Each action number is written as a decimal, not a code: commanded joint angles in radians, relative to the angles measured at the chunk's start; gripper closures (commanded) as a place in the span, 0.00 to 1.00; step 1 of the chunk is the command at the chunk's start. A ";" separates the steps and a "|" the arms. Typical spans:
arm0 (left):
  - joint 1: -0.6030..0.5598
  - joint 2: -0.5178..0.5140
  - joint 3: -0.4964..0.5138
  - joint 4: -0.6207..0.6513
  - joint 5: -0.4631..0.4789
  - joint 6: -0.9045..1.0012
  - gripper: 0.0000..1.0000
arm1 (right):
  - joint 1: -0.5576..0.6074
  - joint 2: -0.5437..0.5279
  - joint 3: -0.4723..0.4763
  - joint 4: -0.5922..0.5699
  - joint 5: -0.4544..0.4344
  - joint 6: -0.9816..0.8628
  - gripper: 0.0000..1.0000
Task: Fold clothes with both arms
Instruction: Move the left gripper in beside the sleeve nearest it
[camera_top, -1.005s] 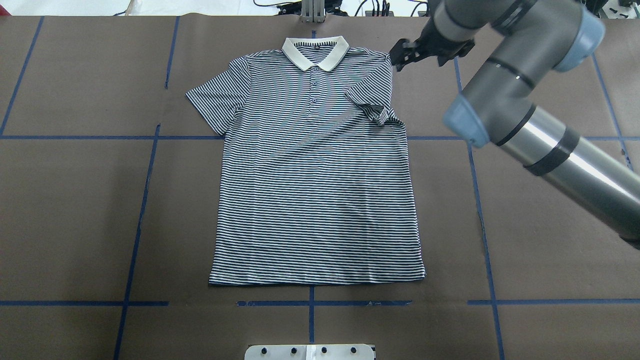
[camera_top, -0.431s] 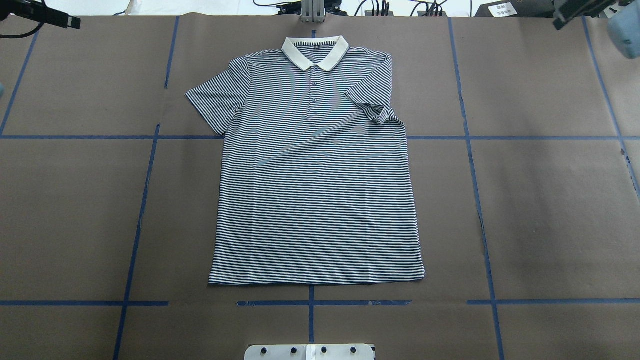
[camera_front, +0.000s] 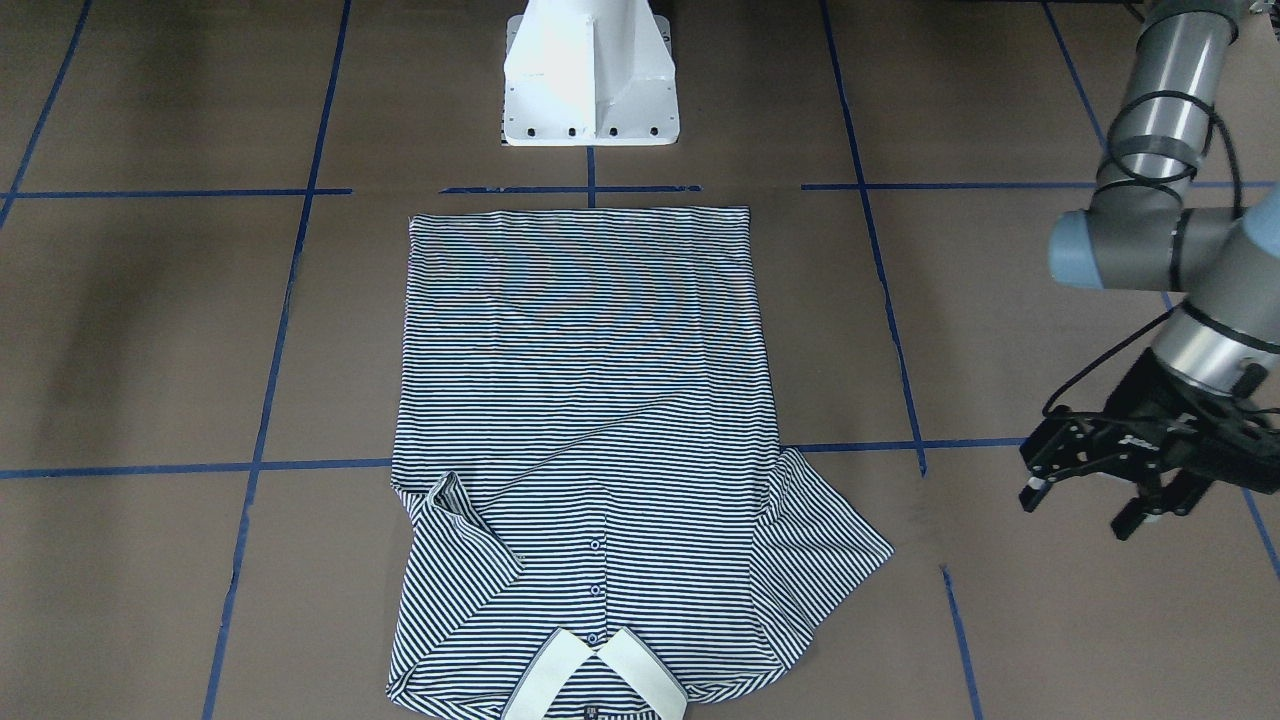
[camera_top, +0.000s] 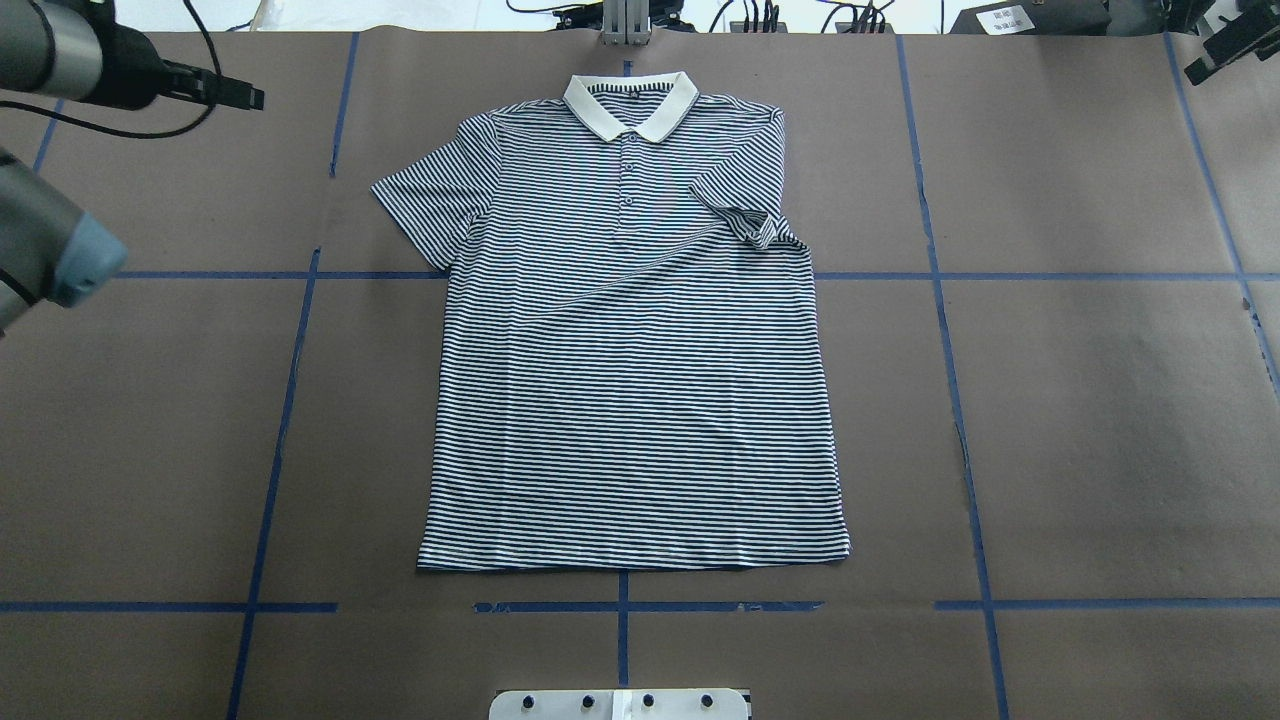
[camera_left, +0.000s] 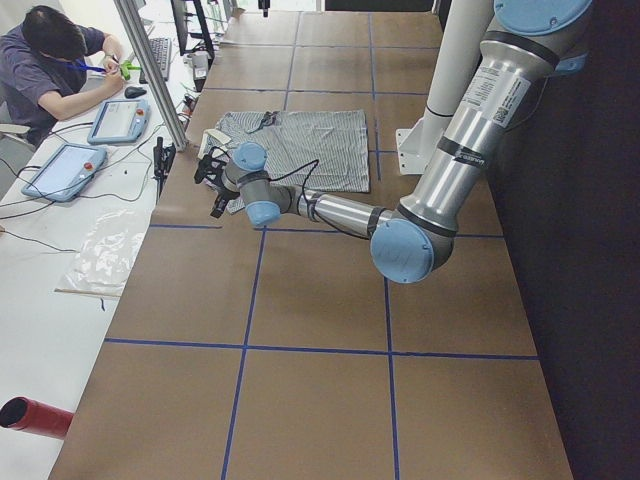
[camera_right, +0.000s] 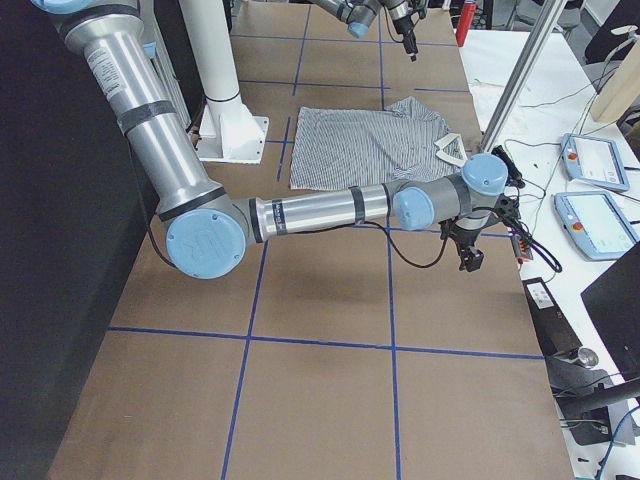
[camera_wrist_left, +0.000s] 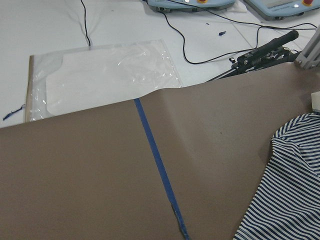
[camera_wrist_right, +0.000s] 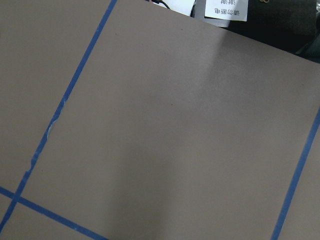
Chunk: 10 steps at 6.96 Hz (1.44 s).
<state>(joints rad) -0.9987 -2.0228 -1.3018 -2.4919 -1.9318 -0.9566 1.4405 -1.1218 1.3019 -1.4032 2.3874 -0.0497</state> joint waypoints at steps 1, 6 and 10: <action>0.121 -0.028 0.027 0.011 0.130 -0.230 0.37 | 0.003 -0.013 0.000 0.006 0.001 -0.002 0.00; 0.146 -0.160 0.246 0.010 0.168 -0.185 0.44 | 0.011 -0.029 0.005 0.007 0.001 -0.002 0.00; 0.157 -0.162 0.246 0.010 0.171 -0.145 0.47 | 0.017 -0.029 0.008 0.007 0.001 0.001 0.00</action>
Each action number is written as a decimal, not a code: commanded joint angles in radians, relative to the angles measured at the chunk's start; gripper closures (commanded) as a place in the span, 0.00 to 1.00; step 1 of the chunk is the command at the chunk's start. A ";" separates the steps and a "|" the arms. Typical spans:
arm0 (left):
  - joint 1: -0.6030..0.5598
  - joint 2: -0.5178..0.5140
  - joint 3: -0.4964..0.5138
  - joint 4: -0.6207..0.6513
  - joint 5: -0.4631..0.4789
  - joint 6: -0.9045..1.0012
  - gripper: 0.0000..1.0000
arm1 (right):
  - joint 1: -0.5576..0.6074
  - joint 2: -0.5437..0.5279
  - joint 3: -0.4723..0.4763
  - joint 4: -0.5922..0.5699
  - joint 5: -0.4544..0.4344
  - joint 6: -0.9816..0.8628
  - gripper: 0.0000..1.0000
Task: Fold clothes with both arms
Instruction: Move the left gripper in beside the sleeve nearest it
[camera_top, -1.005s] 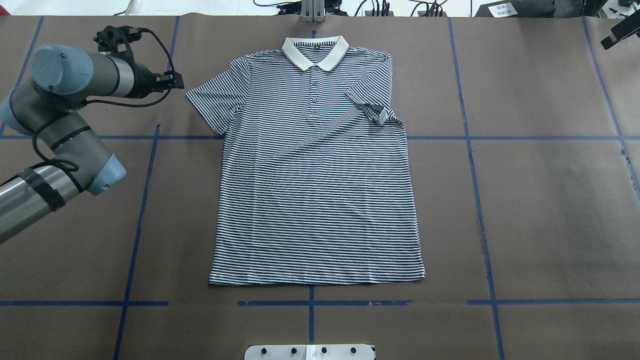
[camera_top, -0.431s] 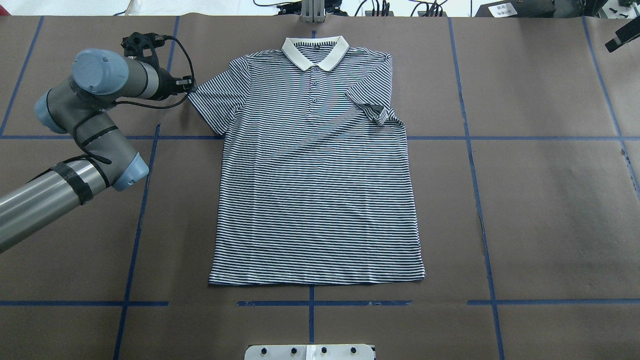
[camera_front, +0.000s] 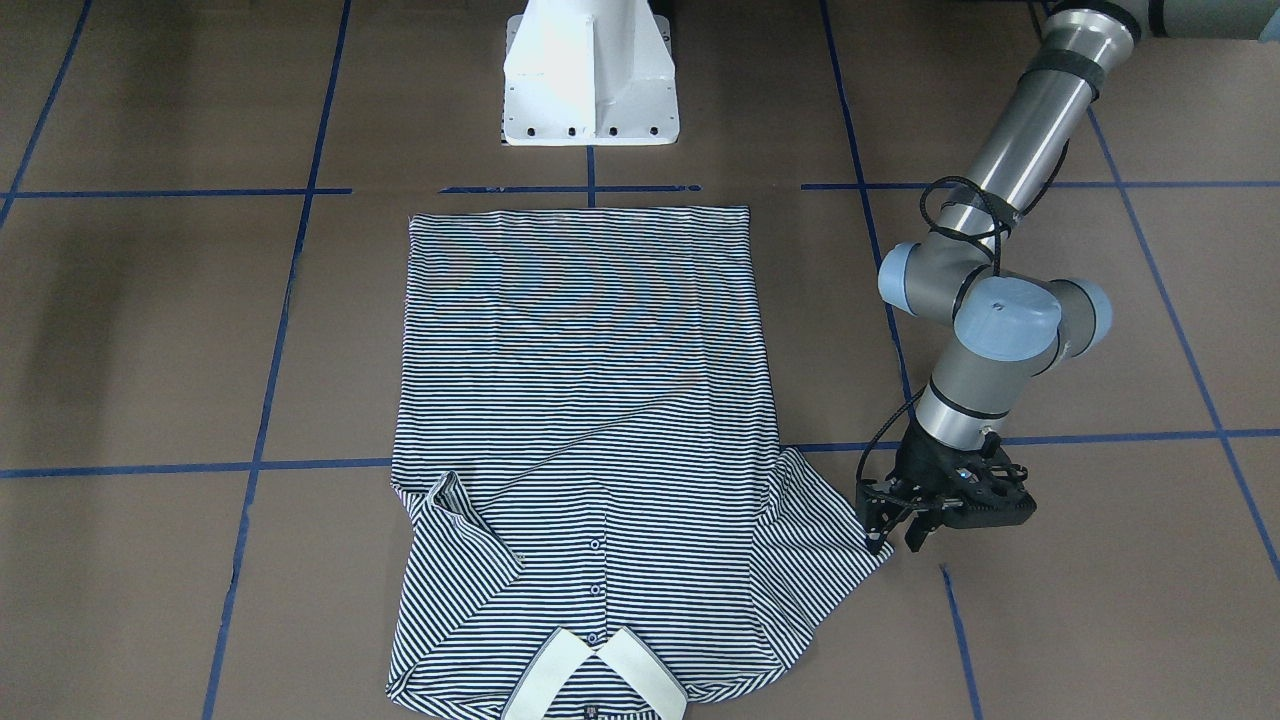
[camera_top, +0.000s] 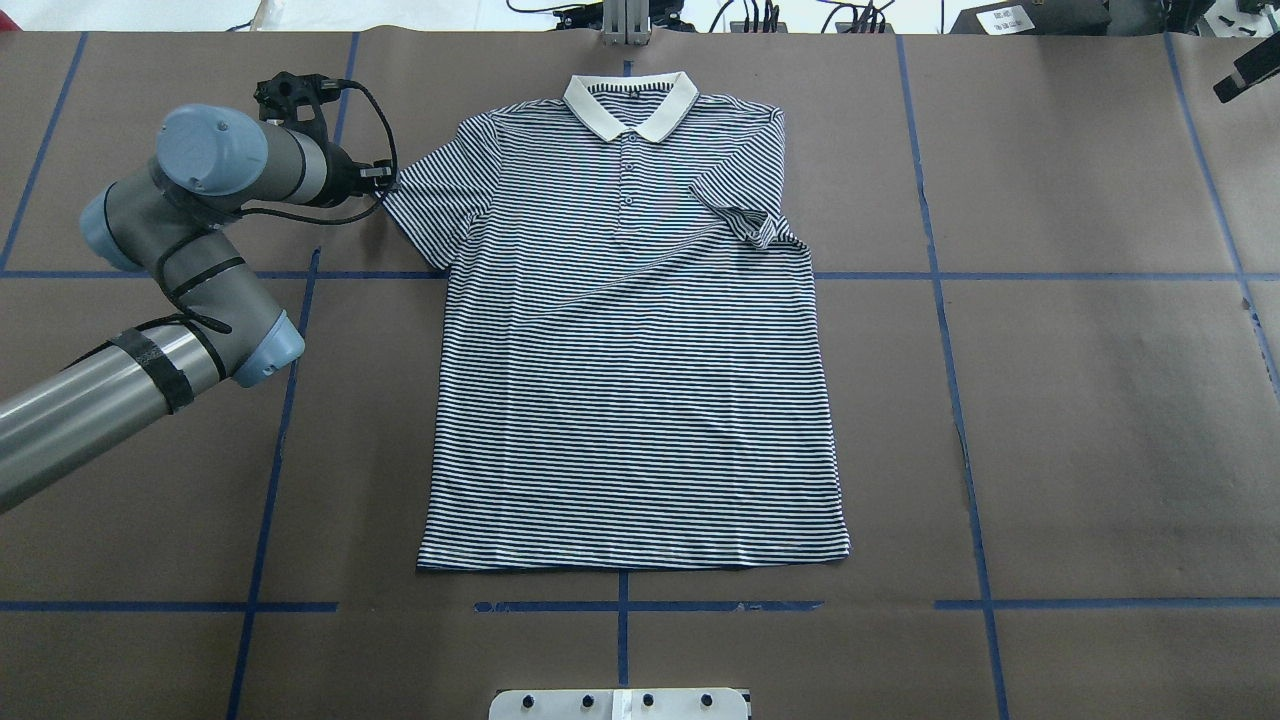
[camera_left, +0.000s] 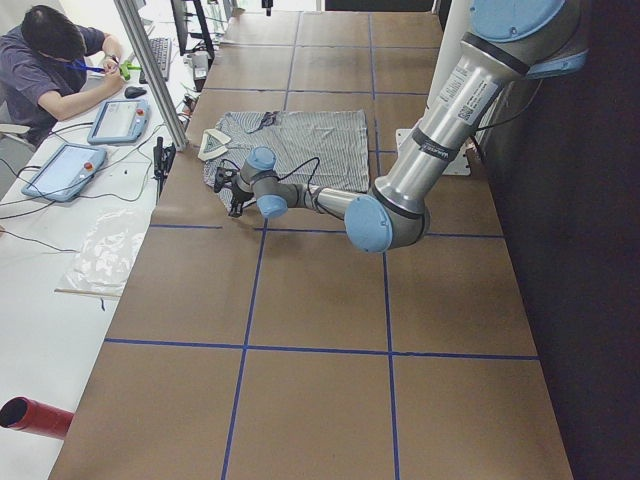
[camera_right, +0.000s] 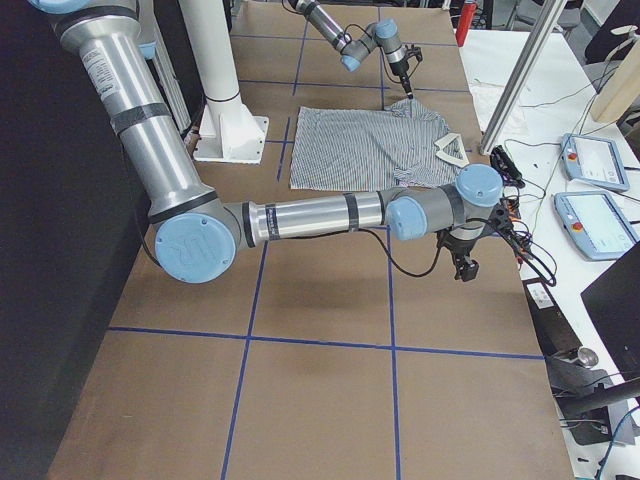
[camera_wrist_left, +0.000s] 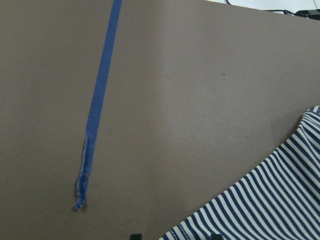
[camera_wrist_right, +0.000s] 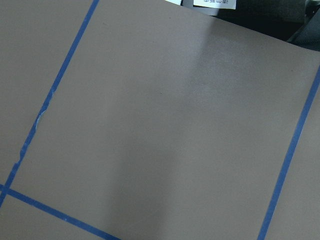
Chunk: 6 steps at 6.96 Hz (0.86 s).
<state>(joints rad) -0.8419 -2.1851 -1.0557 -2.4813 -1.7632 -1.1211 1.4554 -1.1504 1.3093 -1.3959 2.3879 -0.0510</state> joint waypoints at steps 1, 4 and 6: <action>0.001 -0.001 0.002 -0.001 0.031 0.039 0.49 | 0.002 0.000 0.001 0.000 0.000 0.000 0.00; 0.001 0.001 0.009 -0.001 0.048 0.069 0.49 | 0.002 -0.005 0.001 0.000 -0.001 0.000 0.00; 0.004 0.001 0.019 -0.002 0.048 0.069 0.50 | 0.002 -0.009 0.001 0.000 0.000 0.000 0.00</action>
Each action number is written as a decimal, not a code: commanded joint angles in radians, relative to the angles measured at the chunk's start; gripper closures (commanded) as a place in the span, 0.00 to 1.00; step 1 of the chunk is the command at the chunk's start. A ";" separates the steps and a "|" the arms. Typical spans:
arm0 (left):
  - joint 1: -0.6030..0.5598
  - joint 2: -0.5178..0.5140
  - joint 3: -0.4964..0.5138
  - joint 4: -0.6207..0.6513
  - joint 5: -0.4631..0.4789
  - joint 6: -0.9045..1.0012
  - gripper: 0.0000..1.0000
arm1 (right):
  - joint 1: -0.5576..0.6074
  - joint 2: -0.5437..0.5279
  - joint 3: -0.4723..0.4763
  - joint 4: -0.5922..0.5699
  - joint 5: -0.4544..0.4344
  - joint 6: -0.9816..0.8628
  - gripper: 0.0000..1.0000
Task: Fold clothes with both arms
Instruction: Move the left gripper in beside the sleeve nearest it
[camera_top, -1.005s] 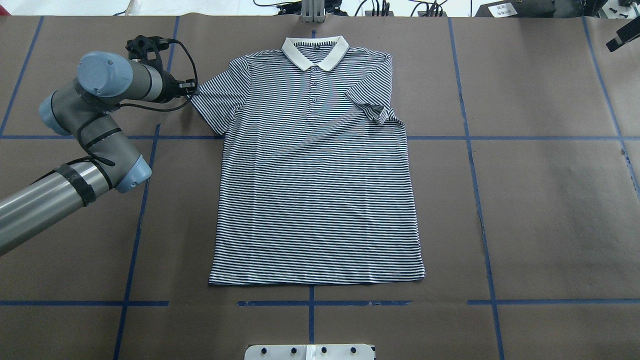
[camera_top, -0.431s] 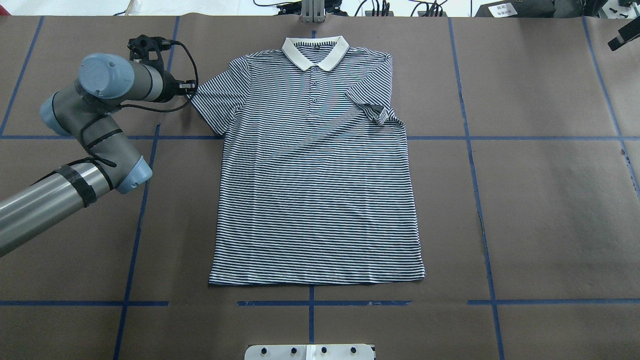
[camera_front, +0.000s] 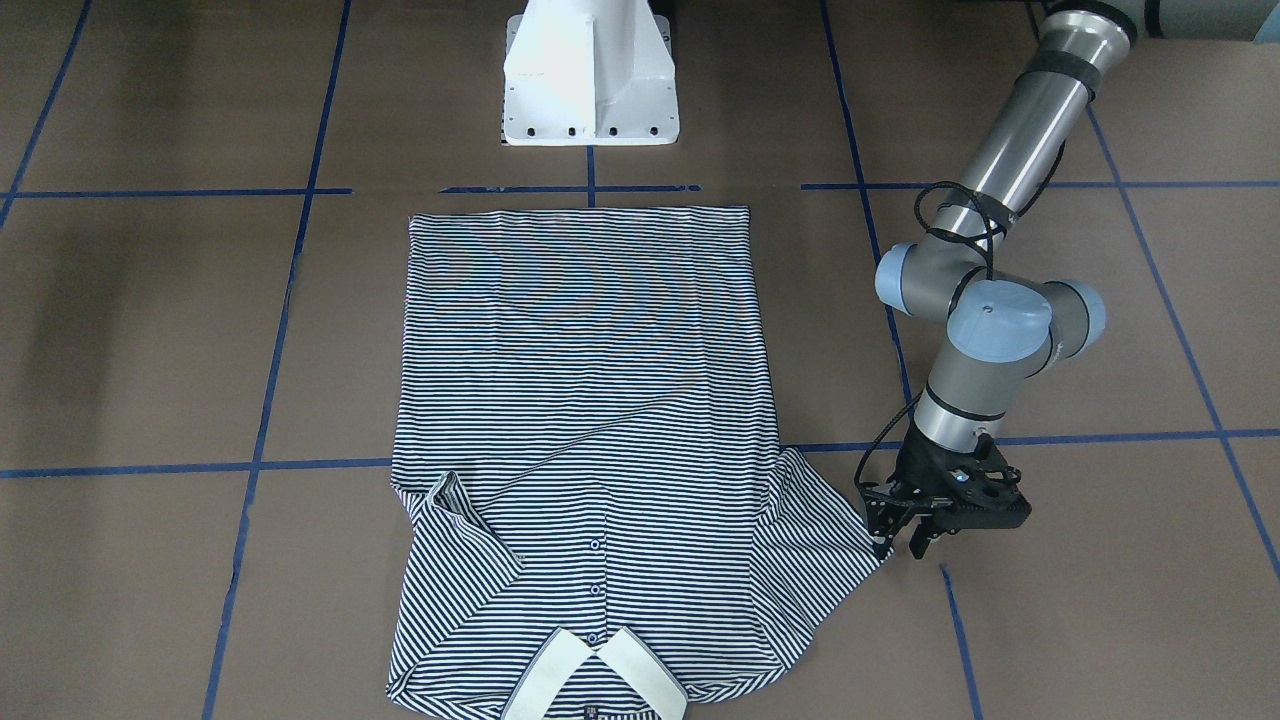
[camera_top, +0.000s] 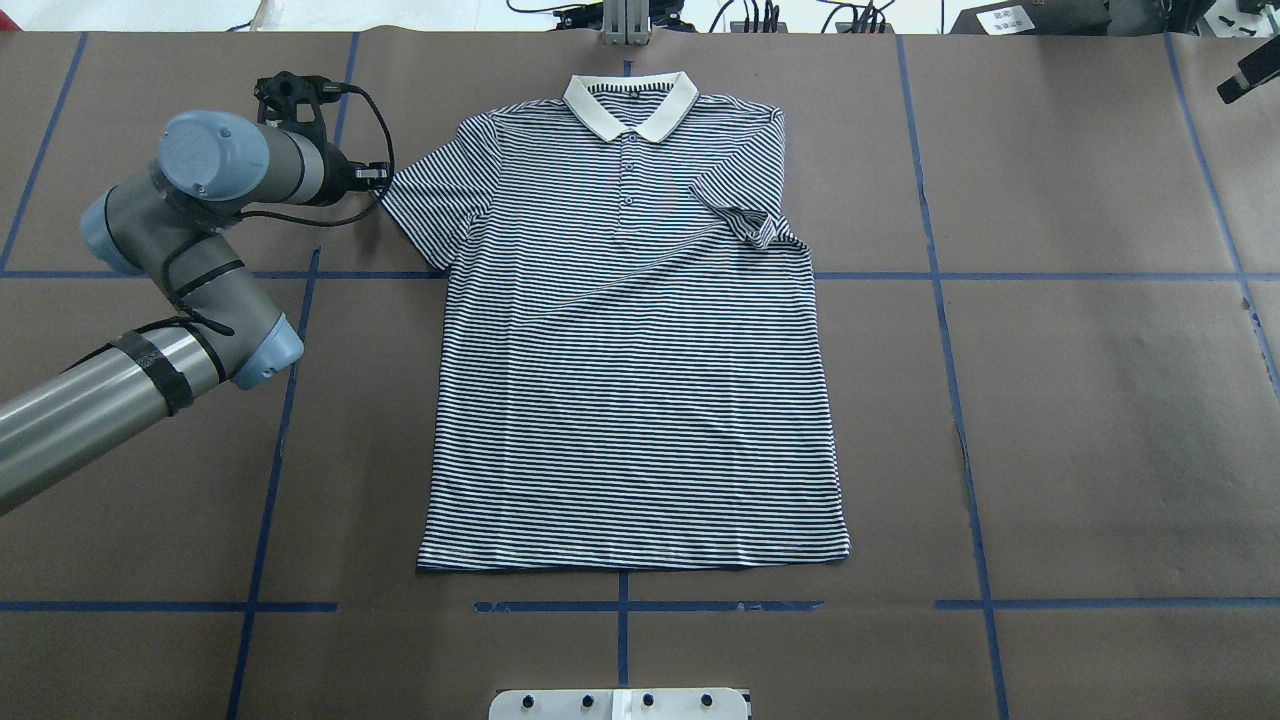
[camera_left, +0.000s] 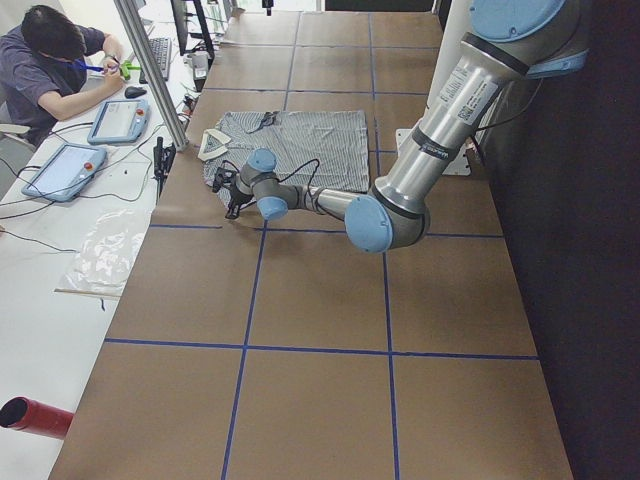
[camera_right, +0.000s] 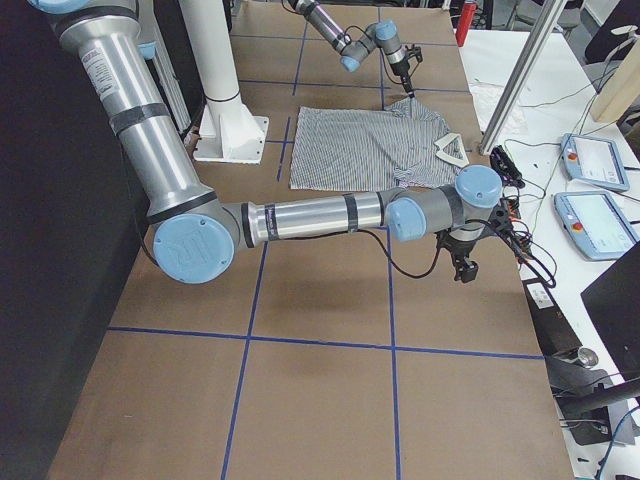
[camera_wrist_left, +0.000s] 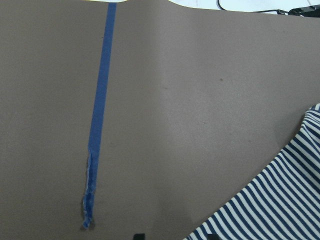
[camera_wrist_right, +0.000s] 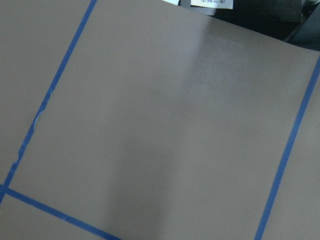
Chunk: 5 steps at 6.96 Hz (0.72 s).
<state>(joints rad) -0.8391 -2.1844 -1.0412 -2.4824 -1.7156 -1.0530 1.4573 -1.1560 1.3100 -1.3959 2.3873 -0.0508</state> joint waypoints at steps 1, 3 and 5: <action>0.003 -0.001 0.003 -0.001 0.001 0.019 0.51 | 0.000 -0.004 0.000 0.000 0.000 0.000 0.00; 0.005 -0.008 0.003 0.000 0.001 0.021 0.51 | 0.000 -0.005 0.000 0.000 0.000 -0.001 0.00; 0.011 -0.009 0.003 0.000 0.001 0.019 0.53 | 0.000 -0.008 0.000 0.000 0.000 -0.003 0.00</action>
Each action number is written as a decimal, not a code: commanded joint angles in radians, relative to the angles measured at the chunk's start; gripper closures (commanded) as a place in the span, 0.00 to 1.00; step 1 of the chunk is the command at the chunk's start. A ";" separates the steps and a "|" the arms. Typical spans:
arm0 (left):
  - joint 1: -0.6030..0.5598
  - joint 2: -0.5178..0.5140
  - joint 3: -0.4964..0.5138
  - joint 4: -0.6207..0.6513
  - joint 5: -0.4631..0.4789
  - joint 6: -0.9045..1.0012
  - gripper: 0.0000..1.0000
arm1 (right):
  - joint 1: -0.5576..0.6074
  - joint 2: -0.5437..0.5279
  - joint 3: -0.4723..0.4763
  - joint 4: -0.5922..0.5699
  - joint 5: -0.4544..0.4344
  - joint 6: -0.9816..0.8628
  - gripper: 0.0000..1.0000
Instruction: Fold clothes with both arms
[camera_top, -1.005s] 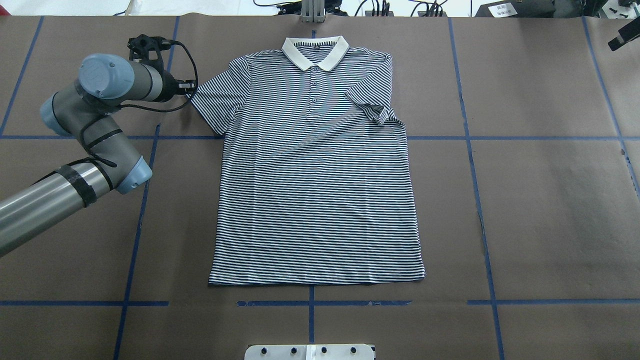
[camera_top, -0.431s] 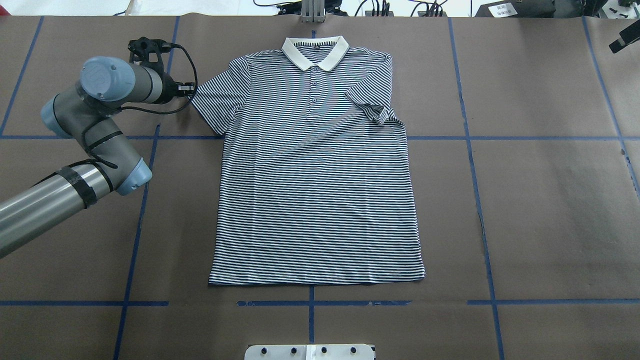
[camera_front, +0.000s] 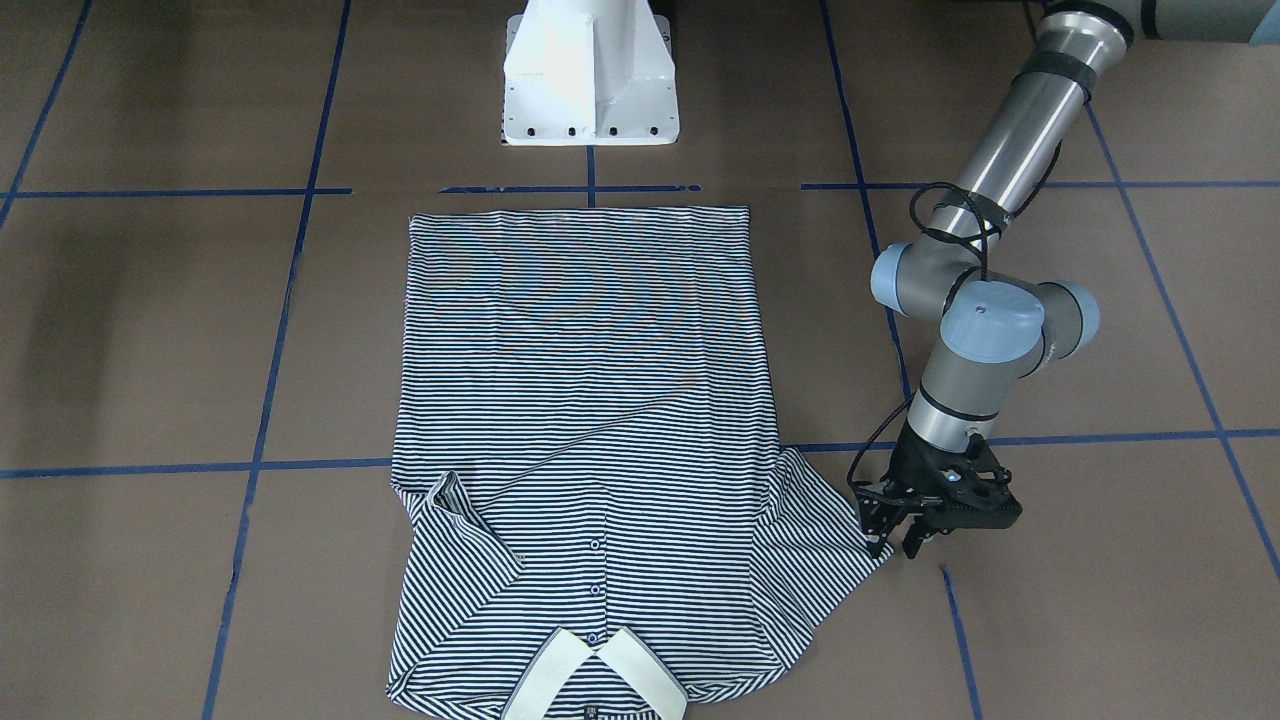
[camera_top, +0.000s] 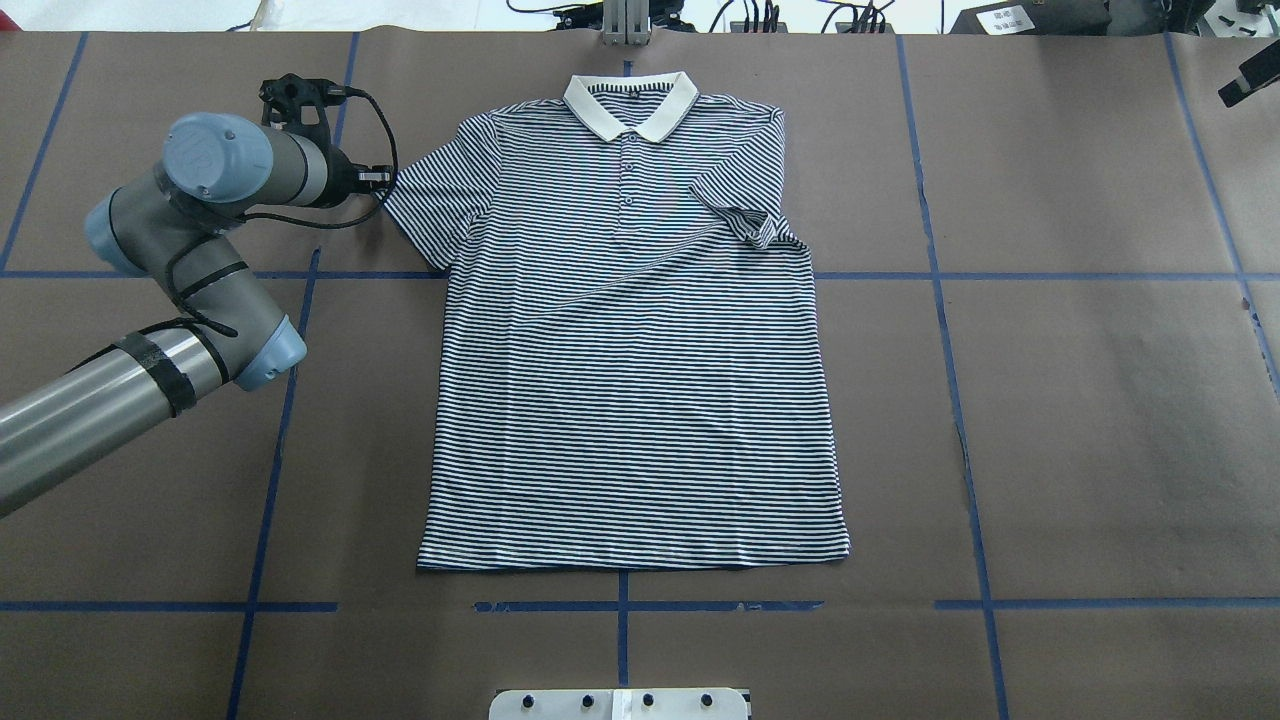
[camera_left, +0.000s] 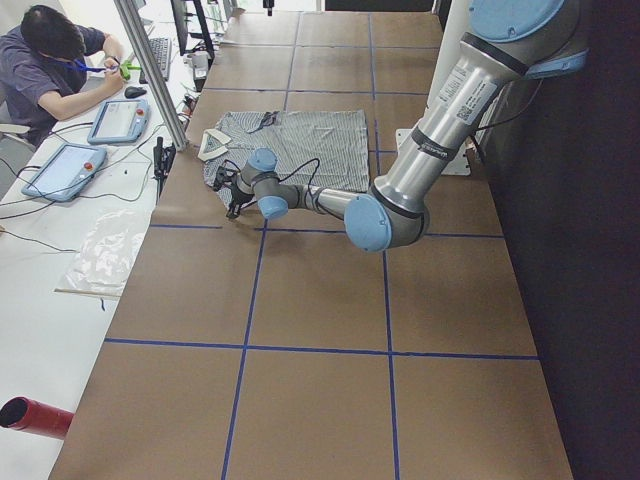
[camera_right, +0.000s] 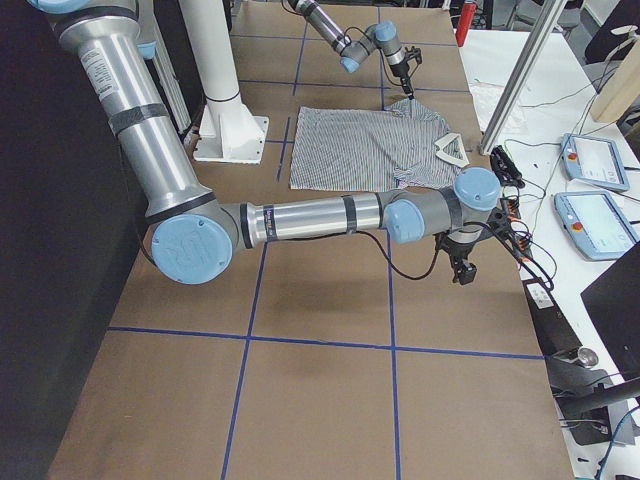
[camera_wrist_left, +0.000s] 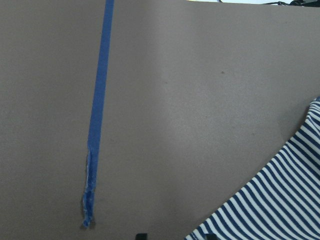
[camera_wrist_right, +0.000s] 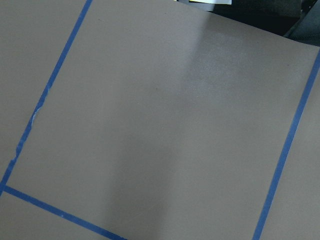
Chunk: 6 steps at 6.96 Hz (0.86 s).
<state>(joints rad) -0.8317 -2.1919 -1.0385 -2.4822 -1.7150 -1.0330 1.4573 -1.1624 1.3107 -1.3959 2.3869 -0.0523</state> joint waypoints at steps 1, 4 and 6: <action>0.006 -0.002 0.000 0.000 0.000 -0.001 0.59 | 0.002 -0.003 0.001 0.000 0.000 -0.003 0.00; 0.006 -0.002 -0.009 0.000 0.000 -0.004 1.00 | 0.002 -0.020 0.022 0.000 0.000 0.002 0.00; 0.008 -0.006 -0.078 0.062 -0.008 0.001 1.00 | 0.002 -0.020 0.022 0.000 0.000 0.003 0.00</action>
<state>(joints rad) -0.8248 -2.1947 -1.0694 -2.4661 -1.7174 -1.0339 1.4588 -1.1818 1.3319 -1.3959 2.3869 -0.0505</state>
